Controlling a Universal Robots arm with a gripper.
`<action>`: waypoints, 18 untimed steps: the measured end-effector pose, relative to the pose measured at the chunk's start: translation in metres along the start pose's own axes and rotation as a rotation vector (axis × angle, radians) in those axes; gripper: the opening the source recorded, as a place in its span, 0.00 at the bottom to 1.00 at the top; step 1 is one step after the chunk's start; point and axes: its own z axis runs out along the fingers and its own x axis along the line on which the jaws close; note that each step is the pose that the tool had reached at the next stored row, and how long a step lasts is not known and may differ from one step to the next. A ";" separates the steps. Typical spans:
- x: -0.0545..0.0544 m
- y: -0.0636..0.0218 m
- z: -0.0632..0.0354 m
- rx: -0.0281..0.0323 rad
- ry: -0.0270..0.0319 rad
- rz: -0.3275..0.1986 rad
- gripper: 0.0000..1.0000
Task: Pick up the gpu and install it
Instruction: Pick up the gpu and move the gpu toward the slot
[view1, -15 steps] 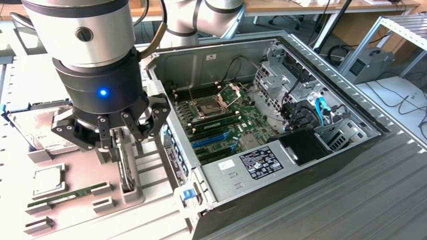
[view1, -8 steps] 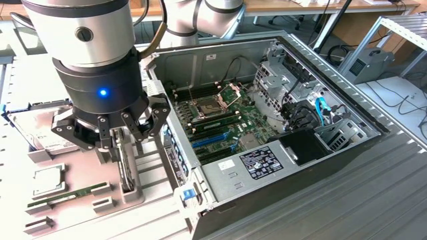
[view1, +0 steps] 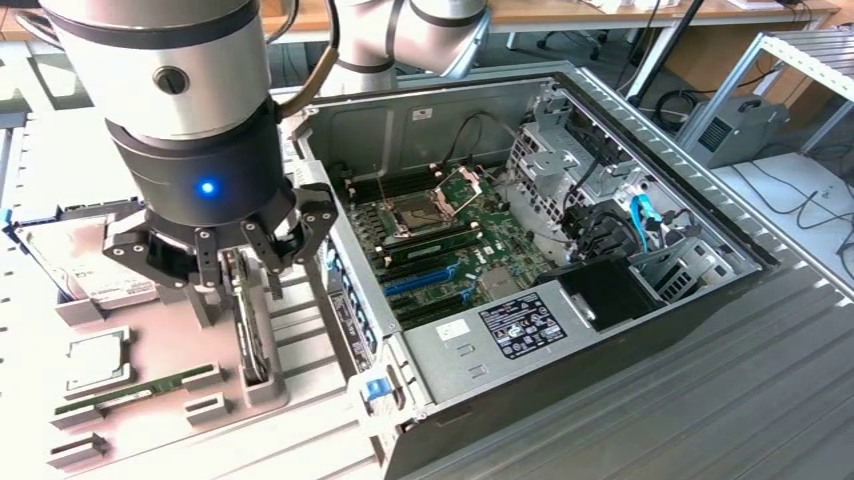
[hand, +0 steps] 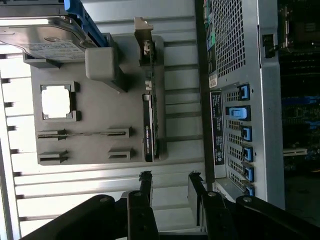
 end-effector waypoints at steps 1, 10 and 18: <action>0.000 0.0000 -0.0001 -0.0154 0.0011 0.000 0.42; 0.000 -0.0001 0.0014 -0.0168 0.0012 0.000 0.42; 0.000 -0.0002 0.0057 -0.0166 0.0013 0.000 0.42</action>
